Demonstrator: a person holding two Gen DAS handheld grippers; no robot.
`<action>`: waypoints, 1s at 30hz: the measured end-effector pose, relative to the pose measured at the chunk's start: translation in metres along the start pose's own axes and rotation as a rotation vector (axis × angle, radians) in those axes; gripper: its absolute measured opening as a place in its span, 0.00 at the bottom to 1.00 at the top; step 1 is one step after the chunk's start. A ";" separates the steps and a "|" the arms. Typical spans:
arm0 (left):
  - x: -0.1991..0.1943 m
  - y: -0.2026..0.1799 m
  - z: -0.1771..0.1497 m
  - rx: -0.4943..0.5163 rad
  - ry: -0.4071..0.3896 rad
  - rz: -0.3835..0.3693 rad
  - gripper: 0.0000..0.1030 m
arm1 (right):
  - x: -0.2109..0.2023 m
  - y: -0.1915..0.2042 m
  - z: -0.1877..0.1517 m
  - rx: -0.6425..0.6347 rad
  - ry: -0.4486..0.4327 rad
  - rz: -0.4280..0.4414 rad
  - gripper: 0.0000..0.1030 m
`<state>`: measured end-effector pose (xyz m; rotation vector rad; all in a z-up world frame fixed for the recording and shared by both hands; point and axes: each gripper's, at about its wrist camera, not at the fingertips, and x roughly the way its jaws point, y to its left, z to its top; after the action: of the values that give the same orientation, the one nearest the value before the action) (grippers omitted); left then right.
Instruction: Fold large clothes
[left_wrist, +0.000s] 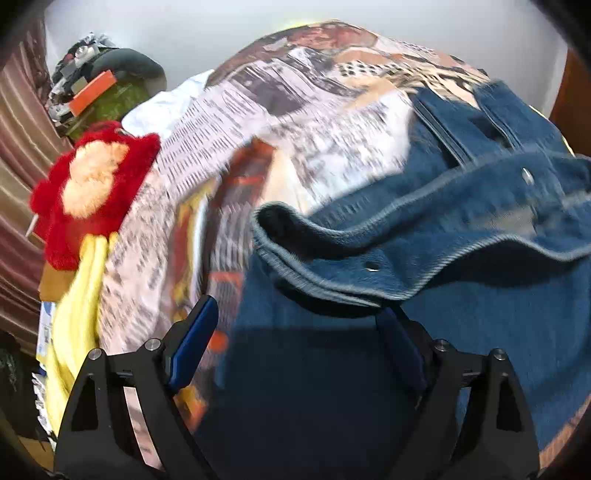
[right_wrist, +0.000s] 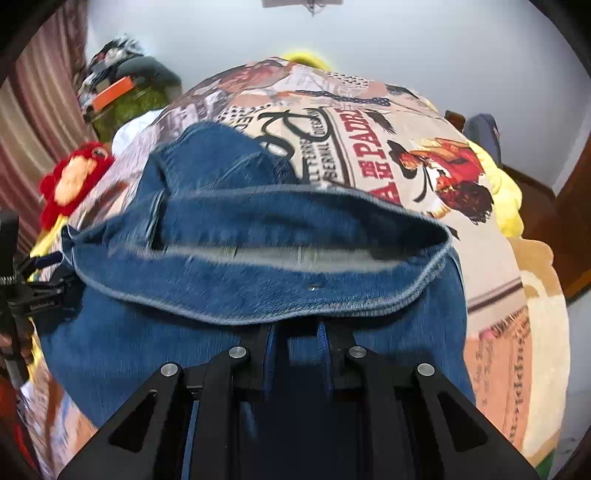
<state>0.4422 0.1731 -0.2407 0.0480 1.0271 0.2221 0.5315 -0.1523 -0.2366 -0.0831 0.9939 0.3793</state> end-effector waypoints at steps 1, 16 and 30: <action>0.000 0.003 0.008 0.000 -0.011 0.000 0.86 | 0.003 -0.002 0.007 0.013 -0.001 0.001 0.15; 0.011 0.054 0.060 -0.150 -0.021 0.073 0.86 | -0.003 -0.002 0.058 -0.008 -0.087 -0.075 0.15; -0.078 -0.011 0.020 -0.001 -0.097 -0.205 0.86 | -0.055 0.087 0.011 -0.209 -0.082 0.094 0.15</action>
<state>0.4220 0.1474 -0.1663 -0.0473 0.9282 0.0329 0.4832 -0.0839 -0.1755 -0.2083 0.8770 0.5681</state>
